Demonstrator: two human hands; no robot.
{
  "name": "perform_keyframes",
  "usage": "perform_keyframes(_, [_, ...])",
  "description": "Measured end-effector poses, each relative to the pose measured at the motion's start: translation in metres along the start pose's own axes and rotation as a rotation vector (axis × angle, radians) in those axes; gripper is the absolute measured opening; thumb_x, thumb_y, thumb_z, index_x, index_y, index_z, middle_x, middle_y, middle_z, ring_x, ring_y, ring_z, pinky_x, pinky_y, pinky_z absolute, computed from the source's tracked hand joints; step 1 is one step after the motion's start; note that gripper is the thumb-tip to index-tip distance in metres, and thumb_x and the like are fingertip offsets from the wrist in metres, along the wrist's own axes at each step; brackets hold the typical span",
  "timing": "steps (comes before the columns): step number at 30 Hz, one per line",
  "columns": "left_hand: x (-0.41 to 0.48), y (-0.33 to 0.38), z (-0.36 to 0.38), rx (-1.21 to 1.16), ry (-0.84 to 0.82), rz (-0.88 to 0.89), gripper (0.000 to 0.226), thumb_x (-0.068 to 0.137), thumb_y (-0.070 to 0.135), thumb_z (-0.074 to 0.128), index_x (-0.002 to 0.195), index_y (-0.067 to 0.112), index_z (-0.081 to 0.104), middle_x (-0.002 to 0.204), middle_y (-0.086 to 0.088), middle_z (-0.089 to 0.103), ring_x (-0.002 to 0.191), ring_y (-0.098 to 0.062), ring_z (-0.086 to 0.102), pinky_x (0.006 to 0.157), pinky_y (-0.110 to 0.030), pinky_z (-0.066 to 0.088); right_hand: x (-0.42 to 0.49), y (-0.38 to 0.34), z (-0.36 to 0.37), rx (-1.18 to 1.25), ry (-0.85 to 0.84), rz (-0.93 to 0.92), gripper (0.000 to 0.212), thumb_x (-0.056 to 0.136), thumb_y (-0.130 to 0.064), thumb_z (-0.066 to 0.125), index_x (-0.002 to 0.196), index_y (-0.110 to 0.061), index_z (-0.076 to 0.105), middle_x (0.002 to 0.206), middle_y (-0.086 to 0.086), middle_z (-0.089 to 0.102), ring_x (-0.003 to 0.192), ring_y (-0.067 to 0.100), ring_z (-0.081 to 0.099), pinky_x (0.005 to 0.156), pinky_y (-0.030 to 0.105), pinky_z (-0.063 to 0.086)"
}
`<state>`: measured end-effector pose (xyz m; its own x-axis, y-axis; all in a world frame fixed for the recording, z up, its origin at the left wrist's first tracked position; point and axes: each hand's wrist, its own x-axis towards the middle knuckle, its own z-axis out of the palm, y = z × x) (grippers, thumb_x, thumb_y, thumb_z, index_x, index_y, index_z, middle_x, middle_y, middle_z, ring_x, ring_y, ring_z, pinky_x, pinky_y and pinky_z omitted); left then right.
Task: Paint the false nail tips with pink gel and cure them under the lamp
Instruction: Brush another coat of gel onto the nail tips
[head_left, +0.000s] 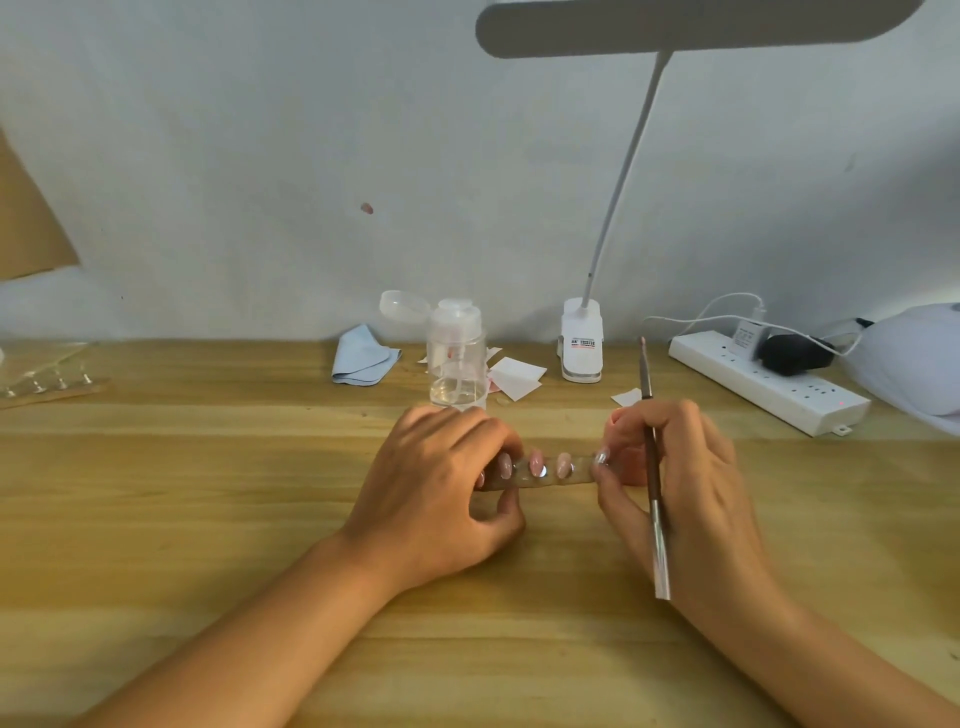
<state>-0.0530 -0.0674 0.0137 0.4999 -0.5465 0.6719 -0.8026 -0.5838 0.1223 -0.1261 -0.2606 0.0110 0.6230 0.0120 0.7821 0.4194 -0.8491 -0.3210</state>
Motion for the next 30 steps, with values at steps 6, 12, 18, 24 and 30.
perform_keyframes(6, [0.001, 0.0, -0.002, 0.017, -0.019, -0.018, 0.018, 0.069, 0.032, 0.062, 0.087, 0.027, 0.062, 0.076, 0.017, 0.052, 0.07, -0.002, 0.045, 0.083, -0.03, 0.043, 0.0, -0.001, 0.002, -0.021, 0.045, -0.008, 0.043, 0.073, 0.002, 0.078, 0.102, -0.014, 0.051, 0.086, -0.011, 0.058, 0.076, 0.022, 0.06, 0.077, 0.048, 0.047])
perform_keyframes(12, [0.001, -0.011, -0.003, 0.039, -0.069, -0.111, 0.02, 0.068, 0.037, 0.056, 0.086, 0.028, 0.061, 0.077, 0.019, 0.052, 0.074, -0.006, 0.055, 0.09, -0.031, 0.041, -0.001, 0.003, 0.004, -0.016, 0.056, -0.013, 0.043, 0.074, -0.002, 0.076, 0.103, -0.018, 0.048, 0.088, -0.009, 0.059, 0.077, 0.02, 0.062, 0.081, 0.044, 0.045])
perform_keyframes(18, [0.002, -0.031, 0.001, 0.015, -0.124, -0.317, 0.018, 0.061, 0.042, 0.056, 0.077, 0.034, 0.053, 0.074, 0.021, 0.057, 0.07, 0.006, 0.049, 0.089, -0.034, 0.042, -0.002, 0.004, 0.007, -0.003, 0.039, -0.017, 0.043, 0.076, -0.006, 0.074, 0.104, -0.022, 0.044, 0.087, -0.011, 0.055, 0.078, 0.016, 0.062, 0.084, 0.035, 0.042])
perform_keyframes(24, [0.005, -0.038, 0.006, -0.127, -0.138, -0.526, 0.031, 0.055, 0.046, 0.058, 0.083, 0.035, 0.06, 0.077, 0.021, 0.062, 0.079, 0.007, 0.054, 0.082, -0.026, 0.044, -0.003, 0.005, 0.009, -0.03, 0.005, -0.042, 0.038, 0.077, -0.007, 0.074, 0.104, -0.012, 0.048, 0.084, -0.01, 0.052, 0.079, 0.013, 0.059, 0.075, 0.04, 0.048])
perform_keyframes(30, [0.005, -0.043, 0.009, -0.193, -0.142, -0.595, 0.039, 0.066, 0.04, 0.074, 0.1, 0.038, 0.056, 0.087, 0.022, 0.064, 0.087, 0.011, 0.056, 0.082, -0.022, 0.045, -0.004, 0.005, 0.01, -0.016, -0.011, -0.019, 0.039, 0.077, -0.007, 0.075, 0.105, -0.008, 0.048, 0.083, -0.01, 0.054, 0.078, 0.014, 0.063, 0.081, 0.042, 0.046])
